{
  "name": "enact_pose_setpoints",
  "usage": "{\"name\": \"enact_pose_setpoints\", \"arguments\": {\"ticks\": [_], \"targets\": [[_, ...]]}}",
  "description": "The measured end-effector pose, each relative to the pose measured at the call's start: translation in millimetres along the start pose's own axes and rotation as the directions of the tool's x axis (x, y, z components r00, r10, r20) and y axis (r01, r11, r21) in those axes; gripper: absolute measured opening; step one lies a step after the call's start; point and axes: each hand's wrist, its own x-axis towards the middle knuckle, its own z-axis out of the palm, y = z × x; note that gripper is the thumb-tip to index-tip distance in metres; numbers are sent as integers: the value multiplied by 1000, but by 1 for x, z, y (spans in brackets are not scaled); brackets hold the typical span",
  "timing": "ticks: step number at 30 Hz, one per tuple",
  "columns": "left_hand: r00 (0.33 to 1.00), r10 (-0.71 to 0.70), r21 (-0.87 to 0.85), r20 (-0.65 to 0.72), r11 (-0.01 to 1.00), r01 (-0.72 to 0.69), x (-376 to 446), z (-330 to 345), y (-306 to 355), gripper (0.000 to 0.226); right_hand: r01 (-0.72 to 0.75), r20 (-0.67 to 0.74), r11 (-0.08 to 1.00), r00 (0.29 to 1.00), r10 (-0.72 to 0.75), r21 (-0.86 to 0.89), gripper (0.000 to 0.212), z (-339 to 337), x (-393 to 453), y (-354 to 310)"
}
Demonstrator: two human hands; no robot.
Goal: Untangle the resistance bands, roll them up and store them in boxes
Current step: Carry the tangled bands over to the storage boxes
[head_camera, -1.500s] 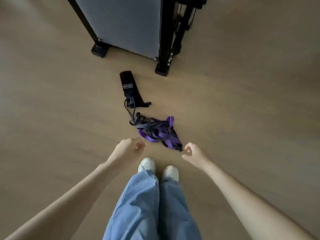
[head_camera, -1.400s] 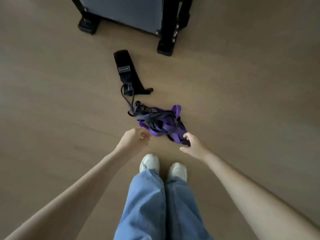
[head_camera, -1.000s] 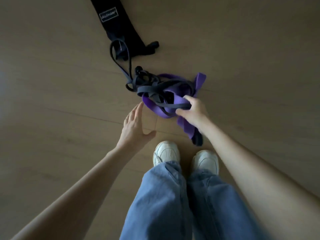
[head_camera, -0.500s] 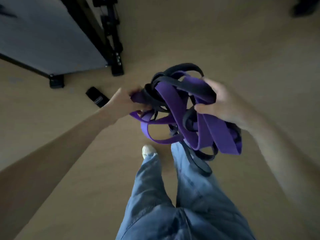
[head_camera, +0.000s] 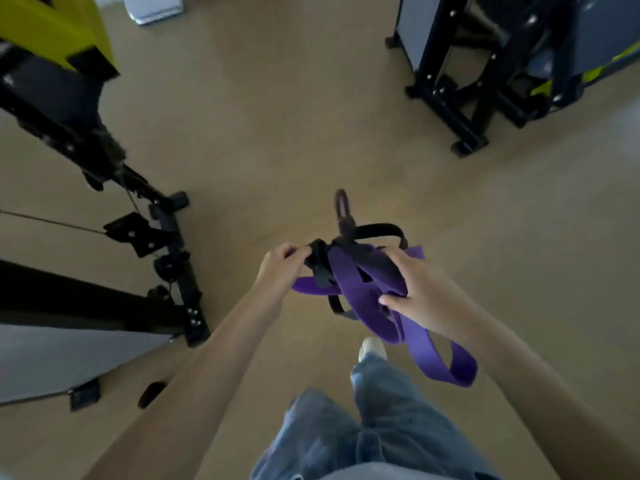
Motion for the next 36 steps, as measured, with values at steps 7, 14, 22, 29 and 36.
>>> {"name": "enact_pose_setpoints", "arguments": {"ticks": [7, 14, 22, 29, 36], "targets": [[923, 277, 86, 266, 947, -309, 127, 9, 97, 89, 100, -6, 989, 995, -100, 111, 48, -103, 168, 23], [713, 294, -165, 637, 955, -246, 305, 14, 223, 97, 124, -38, 795, 991, -126, 594, 48, -207, 363, 41], [872, 199, -316, 448, 947, -54, 477, 21, 376, 54, 195, -231, 791, 970, -70, 580, 48, -304, 571, 50], [917, 383, -119, 113, 921, -370, 676, 29, 483, 44, 34, -36, 917, 999, -21, 398, 59, -347, 771, 117], [910, 407, 21, 79, 912, -409, 845, 12, 597, 46, -369, 210, 830, 928, 306, 418, 57, -454, 972, 172]]}}
